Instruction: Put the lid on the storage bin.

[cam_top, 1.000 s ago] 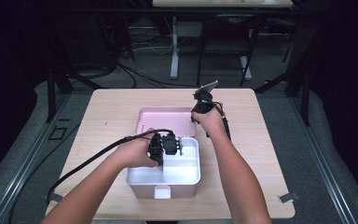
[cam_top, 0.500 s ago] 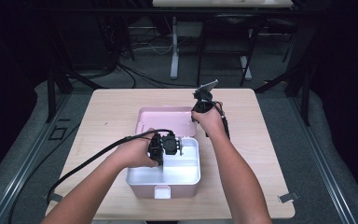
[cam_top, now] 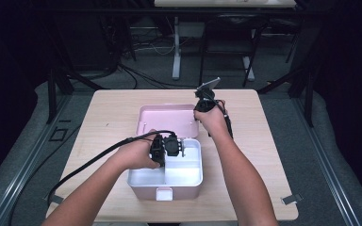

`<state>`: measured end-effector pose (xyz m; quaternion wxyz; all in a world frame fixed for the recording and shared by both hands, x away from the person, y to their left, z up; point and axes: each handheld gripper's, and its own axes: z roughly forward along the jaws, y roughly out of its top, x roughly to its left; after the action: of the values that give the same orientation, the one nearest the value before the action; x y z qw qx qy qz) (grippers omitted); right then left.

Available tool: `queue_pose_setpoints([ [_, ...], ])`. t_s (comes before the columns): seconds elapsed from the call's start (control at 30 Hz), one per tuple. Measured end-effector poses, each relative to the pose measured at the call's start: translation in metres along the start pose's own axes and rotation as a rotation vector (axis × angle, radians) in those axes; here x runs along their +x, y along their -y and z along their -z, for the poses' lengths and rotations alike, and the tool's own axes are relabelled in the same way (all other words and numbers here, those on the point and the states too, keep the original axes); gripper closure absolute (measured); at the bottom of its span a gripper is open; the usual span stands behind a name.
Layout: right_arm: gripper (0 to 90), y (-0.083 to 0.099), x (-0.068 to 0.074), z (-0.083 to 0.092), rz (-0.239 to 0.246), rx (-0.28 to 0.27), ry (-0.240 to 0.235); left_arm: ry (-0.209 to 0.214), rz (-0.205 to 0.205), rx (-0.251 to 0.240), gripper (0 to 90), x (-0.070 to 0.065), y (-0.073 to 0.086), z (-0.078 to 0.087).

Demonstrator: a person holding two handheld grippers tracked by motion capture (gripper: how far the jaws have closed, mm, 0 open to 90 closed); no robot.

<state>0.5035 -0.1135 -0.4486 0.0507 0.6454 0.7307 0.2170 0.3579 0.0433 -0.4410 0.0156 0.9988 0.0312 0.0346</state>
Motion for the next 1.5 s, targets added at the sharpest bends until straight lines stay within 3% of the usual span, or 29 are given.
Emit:
queue_pose_setpoints([
  [0.27,86.9,0.000,0.002,0.015,0.013,-0.044,-0.012,-0.003,-0.004,0.001,86.0,0.000,0.000,0.000],
  [0.3,86.9,0.001,0.002,0.016,0.011,-0.077,-0.015,-0.002,-0.004,0.002,86.0,0.000,0.000,0.000],
  [0.33,86.9,0.001,0.002,0.020,0.018,-0.060,-0.016,-0.001,-0.004,0.002,86.0,0.001,0.000,0.000],
  [0.6,87.2,0.007,0.008,0.033,0.064,-0.130,0.005,-0.001,-0.003,0.002,86.0,0.000,0.000,0.000],
  [0.83,87.4,0.014,0.009,0.049,0.088,-0.180,-0.015,-0.001,-0.003,0.002,86.0,0.000,0.000,0.000],
  [1.07,87.5,0.027,0.010,0.064,0.112,-0.263,-0.043,-0.006,-0.003,0.005,85.9,0.000,0.000,0.000],
  [1.23,87.6,0.039,0.009,0.077,0.132,-0.284,-0.078,-0.001,-0.003,0.003,85.9,0.000,0.000,0.000],
  [1.27,87.6,0.041,0.010,0.079,0.136,-0.308,-0.067,-0.002,-0.001,0.003,85.9,0.000,0.000,0.000],
  [1.3,87.6,0.043,0.009,0.083,0.157,-0.293,-0.103,-0.002,-0.001,0.003,85.9,0.000,0.000,0.000],
  [1.33,87.6,0.047,0.013,0.083,0.149,-0.325,-0.036,-0.003,-0.001,0.004,85.9,0.000,0.000,0.000],
  [1.37,87.5,0.048,0.011,0.086,0.169,-0.311,-0.091,-0.003,0.000,0.004,85.9,0.000,0.000,0.000],
  [1.4,87.6,0.051,0.012,0.088,0.178,-0.322,-0.092,-0.001,-0.001,0.006,85.9,0.000,0.000,0.000],
  [1.43,87.6,0.054,0.014,0.089,0.176,-0.354,-0.054,-0.002,-0.001,0.006,85.9,0.000,0.000,0.000],
  [1.5,87.5,0.062,0.015,0.094,0.198,-0.363,-0.072,-0.008,-0.003,0.009,85.9,0.000,0.000,0.000],
])
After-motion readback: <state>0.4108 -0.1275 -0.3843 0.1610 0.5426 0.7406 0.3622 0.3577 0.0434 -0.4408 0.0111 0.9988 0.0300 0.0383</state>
